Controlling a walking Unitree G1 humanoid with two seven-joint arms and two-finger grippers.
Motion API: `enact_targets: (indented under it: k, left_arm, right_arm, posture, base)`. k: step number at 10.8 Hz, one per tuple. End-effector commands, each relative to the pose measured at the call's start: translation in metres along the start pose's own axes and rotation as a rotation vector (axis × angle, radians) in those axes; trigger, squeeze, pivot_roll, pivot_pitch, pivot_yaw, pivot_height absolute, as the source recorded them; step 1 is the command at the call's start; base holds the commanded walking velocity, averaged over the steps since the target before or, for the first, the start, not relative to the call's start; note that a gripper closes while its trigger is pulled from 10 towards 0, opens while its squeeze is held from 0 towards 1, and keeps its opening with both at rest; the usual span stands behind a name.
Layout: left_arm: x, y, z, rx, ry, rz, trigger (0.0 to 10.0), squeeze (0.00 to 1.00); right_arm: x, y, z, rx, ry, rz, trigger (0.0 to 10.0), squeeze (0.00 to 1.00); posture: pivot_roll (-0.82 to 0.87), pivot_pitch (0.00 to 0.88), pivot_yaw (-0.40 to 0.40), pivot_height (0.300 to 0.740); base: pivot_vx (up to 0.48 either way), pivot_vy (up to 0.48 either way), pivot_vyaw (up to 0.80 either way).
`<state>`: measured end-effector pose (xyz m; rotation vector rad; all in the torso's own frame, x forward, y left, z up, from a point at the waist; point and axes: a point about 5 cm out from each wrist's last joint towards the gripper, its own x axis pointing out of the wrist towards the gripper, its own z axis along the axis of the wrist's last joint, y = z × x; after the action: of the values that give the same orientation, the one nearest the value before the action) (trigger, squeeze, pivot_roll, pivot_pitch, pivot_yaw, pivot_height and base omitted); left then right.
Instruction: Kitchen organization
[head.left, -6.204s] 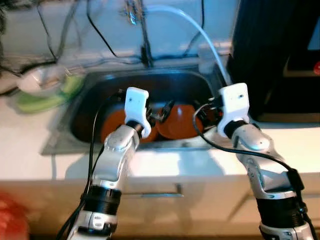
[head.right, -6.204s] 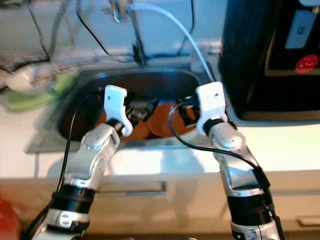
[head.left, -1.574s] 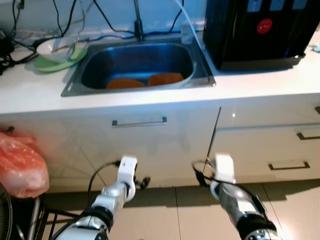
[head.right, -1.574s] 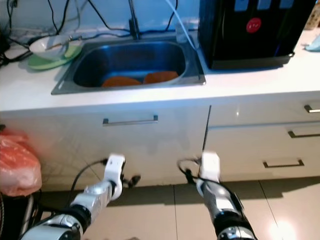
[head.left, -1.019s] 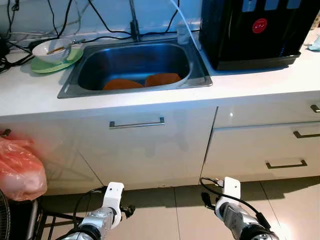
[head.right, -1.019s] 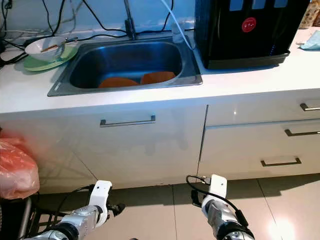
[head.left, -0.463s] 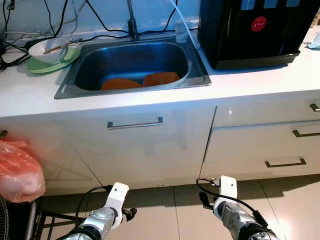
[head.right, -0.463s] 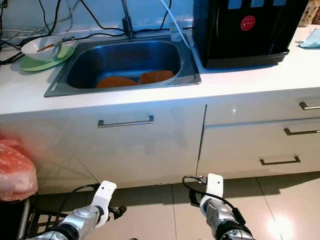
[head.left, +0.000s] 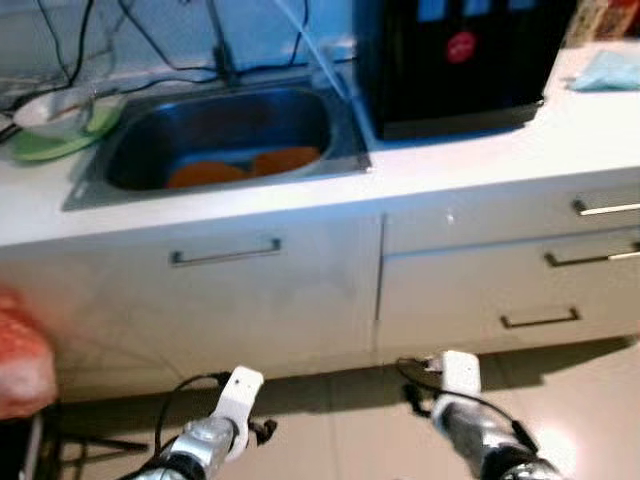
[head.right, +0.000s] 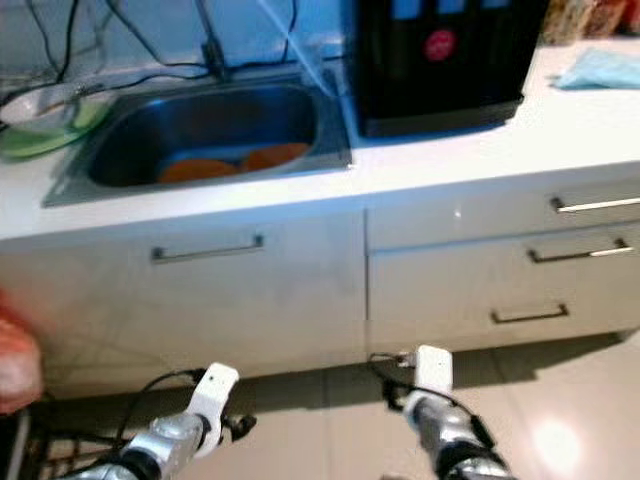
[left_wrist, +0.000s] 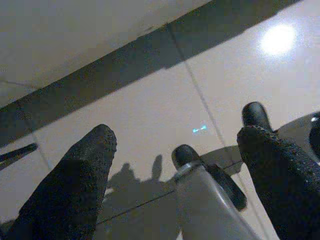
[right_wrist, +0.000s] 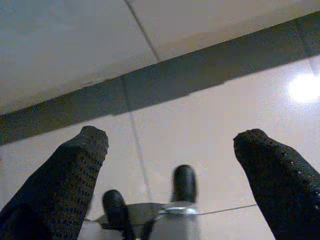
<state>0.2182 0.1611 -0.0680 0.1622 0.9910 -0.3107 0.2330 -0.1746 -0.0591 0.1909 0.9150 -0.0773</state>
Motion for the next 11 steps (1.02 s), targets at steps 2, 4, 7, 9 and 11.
enact_targets:
  k: [2, 4, 7, 9, 11]
  left_arm:
    - [-0.0029, 0.0080, -0.0124, -0.010, 0.036, 0.019, 10.0, 0.00]
    - [-0.0033, 0.0083, -0.0152, -0.002, 0.044, 0.018, 10.0, 0.00]
    - [-0.0034, 0.0080, -0.0168, 0.003, 0.051, 0.017, 10.0, 0.00]
    - [-0.0039, 0.0096, -0.0177, 0.008, 0.057, 0.023, 10.0, 0.00]
    - [-0.0046, 0.0128, -0.0164, -0.011, 0.045, 0.034, 10.0, 0.00]
  right_arm:
    - [0.0012, 0.0141, -0.0026, -0.019, 0.009, 0.039, 10.0, 0.43]
    - [0.0013, 0.0148, -0.0027, -0.030, 0.011, 0.042, 10.0, 0.43]
    - [0.0013, 0.0157, -0.0028, -0.042, 0.012, 0.046, 10.0, 0.43]
    - [0.0014, 0.0164, -0.0028, -0.048, 0.014, 0.048, 10.0, 0.43]
    - [0.0016, 0.0173, -0.0015, -0.052, 0.012, 0.050, 10.0, 0.43]
  posture:
    - [-0.10, 0.000, 0.123, 0.740]
    - [-0.11, 0.000, 0.123, 0.740]
    - [-0.11, 0.000, 0.124, 0.740]
    - [-0.10, 0.000, 0.121, 0.740]
    - [-0.10, 0.000, 0.122, 0.740]
  base:
    - [0.000, 0.000, 0.00]
    - [0.000, 0.000, 0.00]
    - [0.000, 0.000, 0.00]
    - [0.000, 0.000, 0.00]
    - [0.000, 0.000, 0.00]
